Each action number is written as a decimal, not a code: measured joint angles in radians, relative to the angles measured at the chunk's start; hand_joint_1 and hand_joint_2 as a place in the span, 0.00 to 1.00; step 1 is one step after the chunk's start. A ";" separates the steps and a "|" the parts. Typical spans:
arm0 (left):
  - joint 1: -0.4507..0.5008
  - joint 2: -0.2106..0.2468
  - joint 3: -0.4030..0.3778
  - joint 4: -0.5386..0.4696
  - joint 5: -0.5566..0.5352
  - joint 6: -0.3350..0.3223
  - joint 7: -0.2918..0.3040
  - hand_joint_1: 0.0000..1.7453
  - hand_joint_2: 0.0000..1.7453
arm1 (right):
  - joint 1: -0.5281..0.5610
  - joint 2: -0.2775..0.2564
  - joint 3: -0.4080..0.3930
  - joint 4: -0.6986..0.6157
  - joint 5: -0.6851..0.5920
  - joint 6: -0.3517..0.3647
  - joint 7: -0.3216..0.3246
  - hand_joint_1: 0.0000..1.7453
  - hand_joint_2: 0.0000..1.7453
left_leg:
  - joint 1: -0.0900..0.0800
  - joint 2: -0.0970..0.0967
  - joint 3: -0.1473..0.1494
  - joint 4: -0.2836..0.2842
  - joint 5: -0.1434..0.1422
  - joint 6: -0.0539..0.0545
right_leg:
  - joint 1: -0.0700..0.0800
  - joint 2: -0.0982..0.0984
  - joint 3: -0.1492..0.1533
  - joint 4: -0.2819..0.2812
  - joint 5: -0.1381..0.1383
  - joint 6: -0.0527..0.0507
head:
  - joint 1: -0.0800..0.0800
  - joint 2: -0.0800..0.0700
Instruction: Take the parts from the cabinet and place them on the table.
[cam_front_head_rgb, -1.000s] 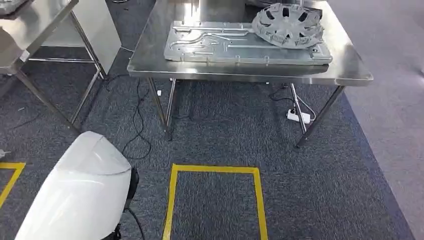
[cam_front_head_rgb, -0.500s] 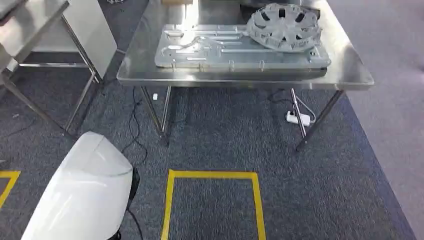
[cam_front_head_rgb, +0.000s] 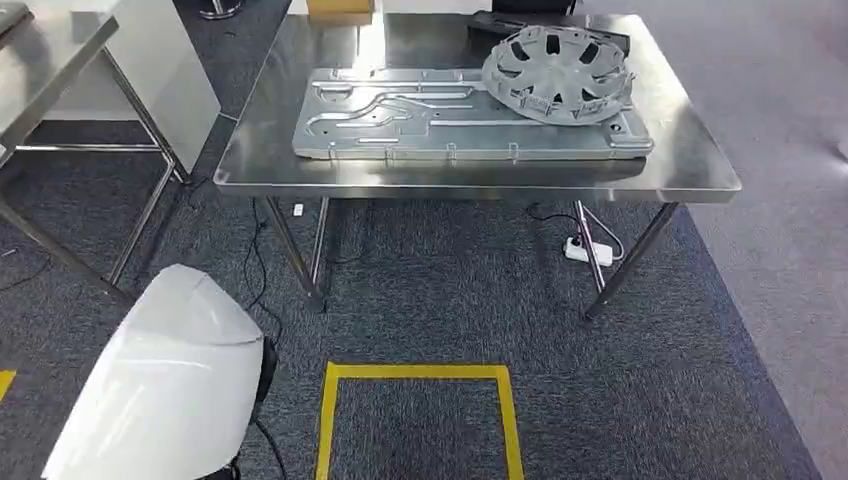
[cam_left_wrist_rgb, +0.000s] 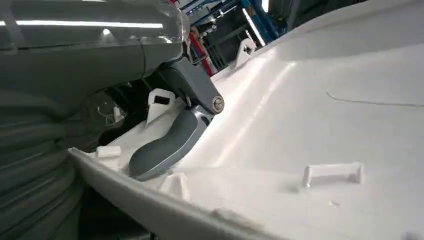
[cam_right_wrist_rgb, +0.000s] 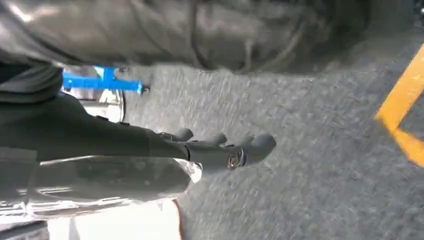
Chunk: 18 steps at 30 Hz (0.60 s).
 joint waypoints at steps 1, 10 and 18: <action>0.000 0.000 0.000 0.000 0.000 -0.001 0.000 1.00 1.00 | 0.001 0.000 0.000 0.000 0.000 0.000 0.000 0.00 0.00 | 0.000 0.003 0.016 -0.004 -0.005 0.003 | -0.003 -0.005 -0.002 0.031 -0.006 0.005 | 0.004 0.000; 0.005 0.000 0.000 0.000 0.000 -0.001 0.000 1.00 1.00 | 0.010 -0.001 0.001 0.001 0.013 0.030 -0.005 0.00 0.00 | 0.012 0.003 0.104 -0.005 -0.091 -0.020 | -0.035 -0.017 -0.153 0.020 0.100 0.042 | 0.005 0.000; -0.007 0.000 -0.001 0.001 0.007 -0.007 -0.005 1.00 1.00 | 0.010 -0.003 0.011 0.003 0.027 0.050 -0.004 0.00 0.00 | 0.014 0.004 0.023 0.195 -0.124 -0.061 | -0.021 -0.039 -0.093 -0.004 0.065 -0.025 | 0.001 0.000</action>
